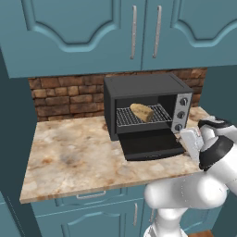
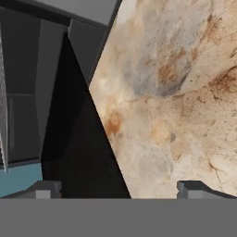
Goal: Pull the toaster oven rack outwards. Pick up the baguette from the plate and place it on the toaster oven rack. Close the toaster oven door fully and set the temperature to the lowest setting.
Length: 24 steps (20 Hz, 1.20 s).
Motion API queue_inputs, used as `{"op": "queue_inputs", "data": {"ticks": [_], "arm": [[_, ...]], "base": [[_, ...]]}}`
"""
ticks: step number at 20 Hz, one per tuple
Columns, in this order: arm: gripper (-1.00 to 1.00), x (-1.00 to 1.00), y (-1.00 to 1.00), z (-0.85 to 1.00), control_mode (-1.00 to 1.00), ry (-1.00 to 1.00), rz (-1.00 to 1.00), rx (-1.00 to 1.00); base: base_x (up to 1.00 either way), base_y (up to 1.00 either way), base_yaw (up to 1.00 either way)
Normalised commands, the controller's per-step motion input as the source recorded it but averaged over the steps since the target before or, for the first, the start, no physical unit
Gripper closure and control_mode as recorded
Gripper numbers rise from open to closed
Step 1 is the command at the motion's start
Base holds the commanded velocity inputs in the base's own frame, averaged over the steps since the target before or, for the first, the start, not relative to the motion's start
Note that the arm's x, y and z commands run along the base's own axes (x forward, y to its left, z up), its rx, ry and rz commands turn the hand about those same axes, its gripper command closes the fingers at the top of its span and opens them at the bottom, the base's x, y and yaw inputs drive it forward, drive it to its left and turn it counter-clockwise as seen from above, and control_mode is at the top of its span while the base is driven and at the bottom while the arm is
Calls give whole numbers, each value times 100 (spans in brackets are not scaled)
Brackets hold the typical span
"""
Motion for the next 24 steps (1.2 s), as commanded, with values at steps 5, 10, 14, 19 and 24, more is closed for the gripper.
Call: {"op": "queue_inputs", "data": {"ticks": [5,10,14,19,24], "arm": [[-100,0,19,-23,-100,0,0,0],[-100,0,24,0,-100,-6,0,0],[-100,0,31,1,-100,-5,0,0],[-100,0,49,15,-100,-3,0,0],[-100,0,50,16,-100,-4,0,0]], "base": [[0,0,0],[0,0,0],[0,0,0],[0,0,0],[0,0,0]]}}
